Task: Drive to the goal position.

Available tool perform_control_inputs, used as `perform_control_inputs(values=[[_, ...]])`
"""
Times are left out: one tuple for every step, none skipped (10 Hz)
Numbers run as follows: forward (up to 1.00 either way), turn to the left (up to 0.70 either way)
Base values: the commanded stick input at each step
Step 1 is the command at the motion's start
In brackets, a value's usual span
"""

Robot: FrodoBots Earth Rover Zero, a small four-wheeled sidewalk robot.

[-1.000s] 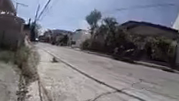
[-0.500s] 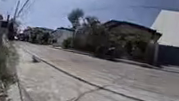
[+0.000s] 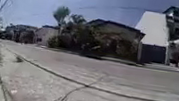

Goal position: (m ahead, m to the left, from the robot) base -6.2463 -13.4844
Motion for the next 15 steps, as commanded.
perform_control_inputs(values=[[0.0, -0.7], [0.0, -0.7], [0.0, -0.7], [0.0, -0.7], [0.0, -0.7], [0.24, -0.26], [0.58, 0.01], [0.7, 0.01], [0.7, 0.01], [0.7, 0.01], [0.7, 0.01], [0.7, 0.01], [0.7, 0.01], [0.7, 0.01], [0.7, 0.01]])
